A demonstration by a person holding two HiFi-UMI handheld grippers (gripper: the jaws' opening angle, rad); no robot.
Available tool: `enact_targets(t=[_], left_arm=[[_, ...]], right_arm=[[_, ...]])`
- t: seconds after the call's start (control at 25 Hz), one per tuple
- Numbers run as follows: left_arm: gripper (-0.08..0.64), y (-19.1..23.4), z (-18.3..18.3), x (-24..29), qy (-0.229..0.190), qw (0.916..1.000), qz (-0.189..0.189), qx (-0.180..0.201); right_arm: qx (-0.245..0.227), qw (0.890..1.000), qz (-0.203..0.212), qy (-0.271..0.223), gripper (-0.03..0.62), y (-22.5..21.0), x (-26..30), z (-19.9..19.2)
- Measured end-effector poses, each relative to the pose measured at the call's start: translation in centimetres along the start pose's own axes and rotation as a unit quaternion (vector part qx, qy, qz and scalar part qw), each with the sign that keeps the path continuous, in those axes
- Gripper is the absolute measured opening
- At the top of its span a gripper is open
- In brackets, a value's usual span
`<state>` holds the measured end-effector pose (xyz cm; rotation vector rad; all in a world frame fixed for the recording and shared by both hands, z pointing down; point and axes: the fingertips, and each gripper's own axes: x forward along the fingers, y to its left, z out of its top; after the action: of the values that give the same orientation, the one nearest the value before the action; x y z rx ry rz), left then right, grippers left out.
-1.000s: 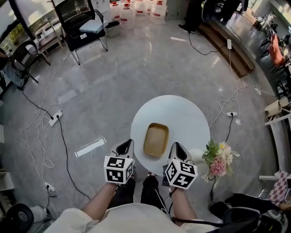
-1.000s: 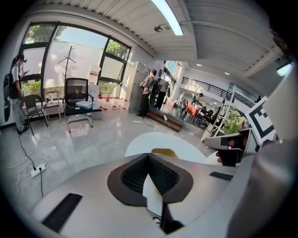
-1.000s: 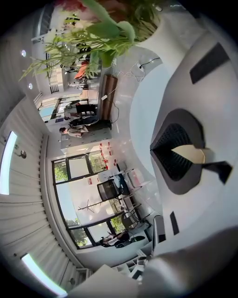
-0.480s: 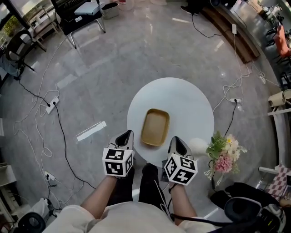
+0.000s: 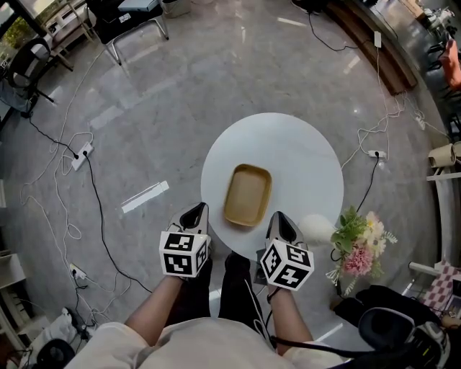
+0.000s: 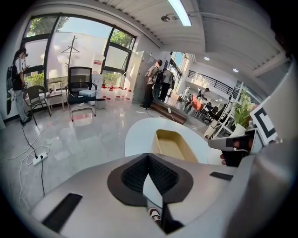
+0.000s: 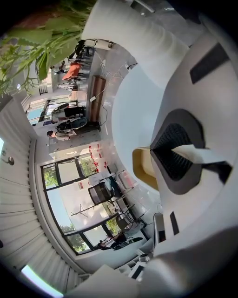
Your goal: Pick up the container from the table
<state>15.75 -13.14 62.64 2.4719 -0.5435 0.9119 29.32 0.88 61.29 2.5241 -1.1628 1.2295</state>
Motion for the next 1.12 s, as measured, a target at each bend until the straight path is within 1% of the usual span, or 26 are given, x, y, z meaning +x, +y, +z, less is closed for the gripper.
enact_targets(t=[0.4, 0.64, 0.68, 0.72, 0.76, 0.92, 1.04, 1.12], left_arm=[[0.017, 1.3, 0.0, 0.1, 0.002, 0.9999, 0.008, -0.01], [0.017, 2.3, -0.6, 0.1, 0.007, 0.9997, 0.017, -0.017], [0.017, 2.5, -0.8, 0.1, 0.008, 0.9996, 0.019, -0.018], [0.017, 2.6, -0.9, 0.1, 0.009, 0.9996, 0.02, -0.019], [0.017, 2.8, -1.1, 0.0, 0.01, 0.9995, 0.022, -0.02], [0.017, 3.3, -1.8, -0.3, 0.014, 0.9992, 0.029, -0.025], [0.017, 3.7, -2.2, -0.4, 0.015, 0.9989, 0.033, -0.028], [0.017, 3.9, -2.4, -0.5, 0.016, 0.9988, 0.036, -0.03]], right_arm=[[0.002, 1.0, 0.023, 0.012, 0.027, 1.2, 1.5, -0.1], [-0.002, 1.0, 0.021, 0.02, 0.039, 1.2, 2.5, -0.4], [-0.003, 1.0, 0.02, 0.022, 0.052, 1.1, 2.6, -0.5], [-0.004, 0.999, 0.02, 0.025, 0.095, 1.1, 2.8, -0.6], [-0.004, 0.999, 0.02, 0.028, 0.116, 1.1, 2.9, -0.7], [-0.005, 0.999, 0.021, 0.035, 0.118, 1.2, 3.4, -1.2], [-0.002, 0.999, 0.026, 0.039, 0.151, 1.4, 3.8, -1.6], [0.0, 0.999, 0.027, 0.041, 0.157, 1.4, 4.1, -1.8]])
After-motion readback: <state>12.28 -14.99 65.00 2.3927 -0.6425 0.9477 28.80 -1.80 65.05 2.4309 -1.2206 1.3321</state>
